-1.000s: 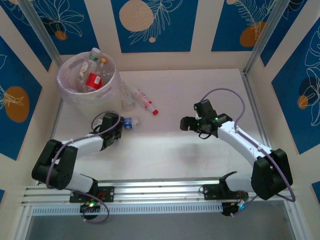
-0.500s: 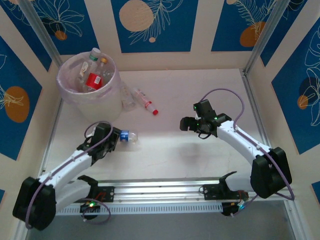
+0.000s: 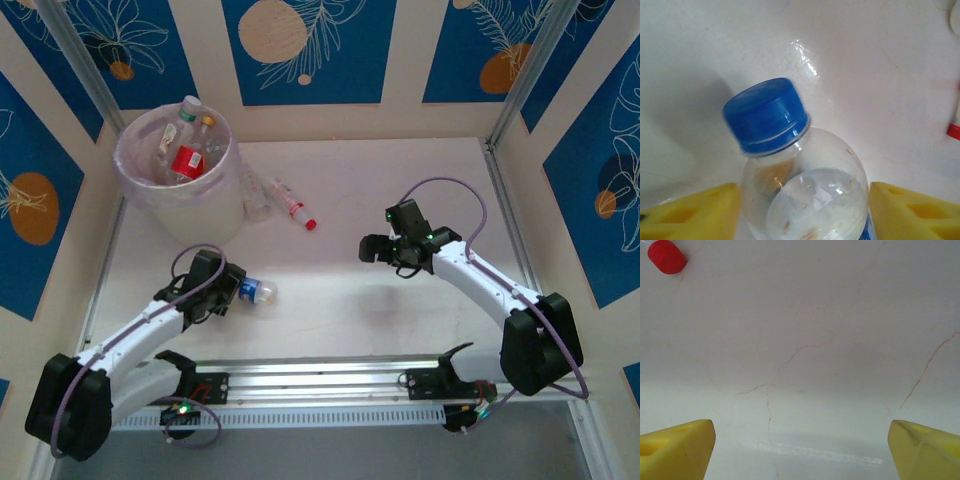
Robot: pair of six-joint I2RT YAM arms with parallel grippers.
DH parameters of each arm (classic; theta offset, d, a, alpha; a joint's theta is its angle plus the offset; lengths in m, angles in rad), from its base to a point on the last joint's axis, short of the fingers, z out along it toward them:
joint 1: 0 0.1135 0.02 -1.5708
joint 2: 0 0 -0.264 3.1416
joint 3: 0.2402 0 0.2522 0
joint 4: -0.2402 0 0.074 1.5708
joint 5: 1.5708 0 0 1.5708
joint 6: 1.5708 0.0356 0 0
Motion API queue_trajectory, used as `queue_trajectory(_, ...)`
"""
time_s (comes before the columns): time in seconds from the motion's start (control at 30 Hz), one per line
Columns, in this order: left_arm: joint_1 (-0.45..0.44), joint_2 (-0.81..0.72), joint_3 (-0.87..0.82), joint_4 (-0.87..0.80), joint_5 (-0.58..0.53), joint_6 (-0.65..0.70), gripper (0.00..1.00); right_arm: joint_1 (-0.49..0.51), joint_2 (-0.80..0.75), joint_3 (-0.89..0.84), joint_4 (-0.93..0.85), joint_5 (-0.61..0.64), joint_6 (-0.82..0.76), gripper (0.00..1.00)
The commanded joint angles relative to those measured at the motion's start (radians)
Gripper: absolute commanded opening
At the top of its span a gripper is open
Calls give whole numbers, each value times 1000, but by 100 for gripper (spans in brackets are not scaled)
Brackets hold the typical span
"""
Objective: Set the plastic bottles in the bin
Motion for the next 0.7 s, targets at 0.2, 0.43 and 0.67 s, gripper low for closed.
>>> queue_trajectory(0.2, -10, 117, -16, 82, 33, 14, 70, 6, -22, -11, -12, 22, 14, 90)
queue_trajectory(0.43, -10, 81, 21, 22, 9, 48, 51, 5, -22, -15, -10, 25, 16, 90)
queue_trajectory(0.67, -10, -24, 177, -135, -47, 212, 42, 4, -12, -9, -8, 22, 12, 90)
